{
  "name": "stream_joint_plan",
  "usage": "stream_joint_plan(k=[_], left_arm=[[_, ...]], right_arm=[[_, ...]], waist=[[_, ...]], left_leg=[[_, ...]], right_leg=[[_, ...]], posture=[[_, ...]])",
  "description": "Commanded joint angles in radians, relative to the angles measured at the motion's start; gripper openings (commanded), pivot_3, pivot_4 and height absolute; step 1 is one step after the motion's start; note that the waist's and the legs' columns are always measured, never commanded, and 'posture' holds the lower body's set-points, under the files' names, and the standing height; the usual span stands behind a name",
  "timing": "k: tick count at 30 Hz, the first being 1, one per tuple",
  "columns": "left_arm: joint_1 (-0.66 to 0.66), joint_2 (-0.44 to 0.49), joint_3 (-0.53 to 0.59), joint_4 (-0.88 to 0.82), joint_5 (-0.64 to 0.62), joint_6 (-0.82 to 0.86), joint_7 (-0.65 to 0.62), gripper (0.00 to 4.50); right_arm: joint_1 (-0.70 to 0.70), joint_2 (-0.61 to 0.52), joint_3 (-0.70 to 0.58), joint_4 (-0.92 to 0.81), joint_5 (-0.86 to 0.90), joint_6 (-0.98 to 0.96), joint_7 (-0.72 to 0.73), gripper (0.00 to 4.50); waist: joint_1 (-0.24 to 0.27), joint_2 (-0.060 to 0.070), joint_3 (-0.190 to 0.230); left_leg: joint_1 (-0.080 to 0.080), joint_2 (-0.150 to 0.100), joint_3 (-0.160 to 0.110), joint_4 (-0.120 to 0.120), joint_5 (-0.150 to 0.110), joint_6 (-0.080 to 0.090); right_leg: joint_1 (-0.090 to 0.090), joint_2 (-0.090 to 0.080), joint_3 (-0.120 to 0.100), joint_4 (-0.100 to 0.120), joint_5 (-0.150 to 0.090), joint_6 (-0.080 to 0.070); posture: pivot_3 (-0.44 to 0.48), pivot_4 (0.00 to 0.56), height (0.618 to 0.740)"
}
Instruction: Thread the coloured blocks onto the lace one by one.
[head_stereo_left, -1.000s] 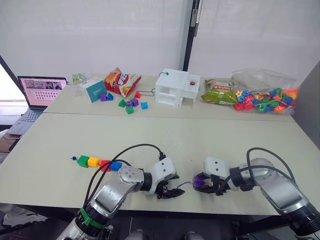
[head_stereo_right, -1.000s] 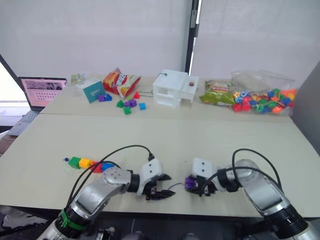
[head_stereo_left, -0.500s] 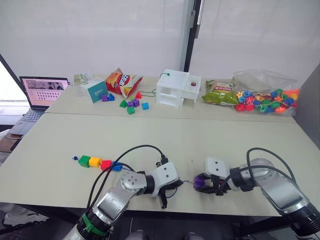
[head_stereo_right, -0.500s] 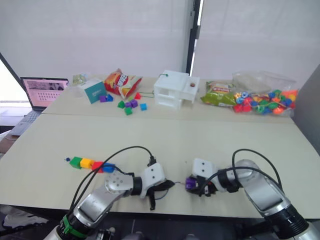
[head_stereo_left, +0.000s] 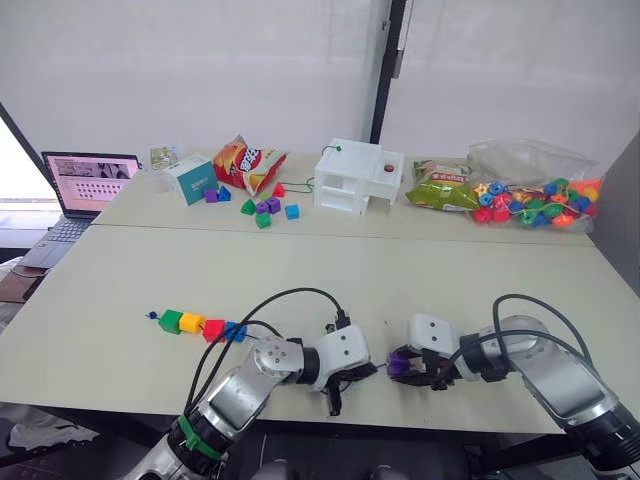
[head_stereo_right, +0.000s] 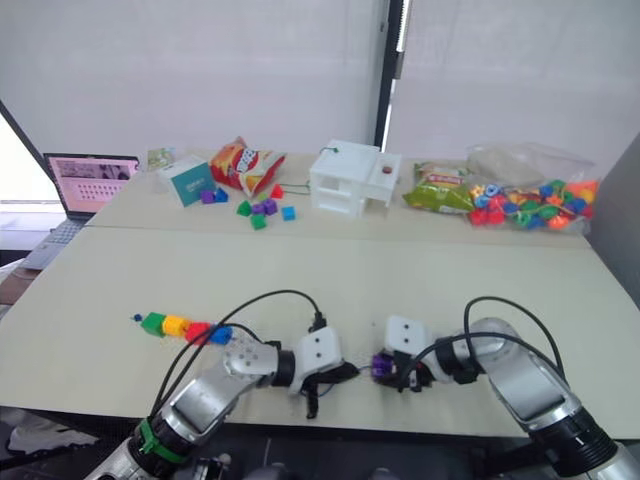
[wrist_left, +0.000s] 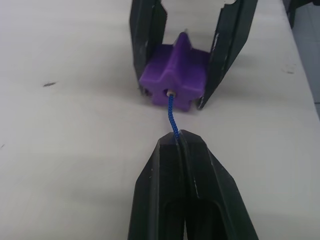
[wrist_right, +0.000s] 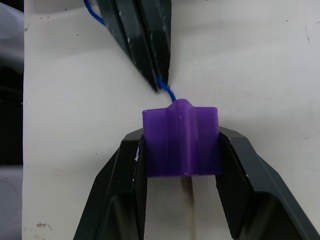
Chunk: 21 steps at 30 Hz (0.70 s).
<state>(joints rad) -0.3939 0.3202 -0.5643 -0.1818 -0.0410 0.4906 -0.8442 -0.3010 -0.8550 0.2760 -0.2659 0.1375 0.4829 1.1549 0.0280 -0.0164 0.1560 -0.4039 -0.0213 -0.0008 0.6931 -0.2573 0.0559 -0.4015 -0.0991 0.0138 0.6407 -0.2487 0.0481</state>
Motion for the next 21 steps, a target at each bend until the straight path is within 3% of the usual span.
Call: stream_joint_plan(k=[1,11,12,14,20,21], left_arm=[[-0.016,-0.004,-0.009,-0.004,0.001,0.004,-0.013,0.03],[-0.034,-0.011,0.026,0.005,-0.008,0.021,0.009,0.03],[-0.036,-0.007,0.030,0.000,-0.020,0.024,-0.005,0.58],[-0.038,-0.003,0.038,-0.009,-0.037,0.033,-0.022,1.14],[-0.068,0.030,0.054,-0.030,-0.066,0.064,-0.065,3.19],[-0.081,0.037,0.052,-0.022,-0.056,0.059,-0.068,3.48]], right_arm=[[-0.002,0.006,0.027,0.007,-0.027,0.000,-0.012,1.37],[-0.008,0.018,0.030,0.003,-0.015,0.004,-0.011,1.37],[-0.005,0.023,0.022,-0.002,-0.007,0.006,-0.017,1.37],[-0.003,0.033,0.004,-0.007,0.002,0.014,-0.033,2.39],[0.016,0.018,-0.081,-0.051,0.050,0.064,-0.054,4.43],[0.031,0.003,-0.105,-0.067,0.060,0.072,-0.053,4.50]], waist=[[-0.004,0.000,0.000],[-0.015,0.000,0.000],[-0.015,0.000,0.000],[-0.016,0.000,0.000],[-0.015,0.000,0.000],[-0.013,0.000,0.000]], left_leg=[[0.000,0.000,0.000,0.000,0.000,0.000],[0.000,0.001,0.000,0.000,0.000,0.000],[0.000,0.001,0.000,0.000,0.000,0.000],[0.000,0.001,0.000,0.000,0.000,0.000],[-0.002,0.001,0.000,0.000,0.000,0.000],[-0.003,0.001,0.000,0.000,0.000,0.000]], right_leg=[[0.000,0.000,0.000,0.000,0.000,0.000],[-0.001,0.001,0.000,0.000,0.000,0.000],[-0.001,0.001,0.000,0.000,0.000,0.000],[-0.001,0.002,0.000,0.001,0.000,0.000],[-0.003,0.002,0.000,0.001,0.000,0.000],[-0.003,0.002,0.000,0.001,0.000,0.000]], posture=[[0.000,0.150,0.740],[0.000,0.150,0.740],[0.000,0.150,0.740],[0.000,0.150,0.740],[0.000,0.150,0.740],[0.000,0.150,0.740]])
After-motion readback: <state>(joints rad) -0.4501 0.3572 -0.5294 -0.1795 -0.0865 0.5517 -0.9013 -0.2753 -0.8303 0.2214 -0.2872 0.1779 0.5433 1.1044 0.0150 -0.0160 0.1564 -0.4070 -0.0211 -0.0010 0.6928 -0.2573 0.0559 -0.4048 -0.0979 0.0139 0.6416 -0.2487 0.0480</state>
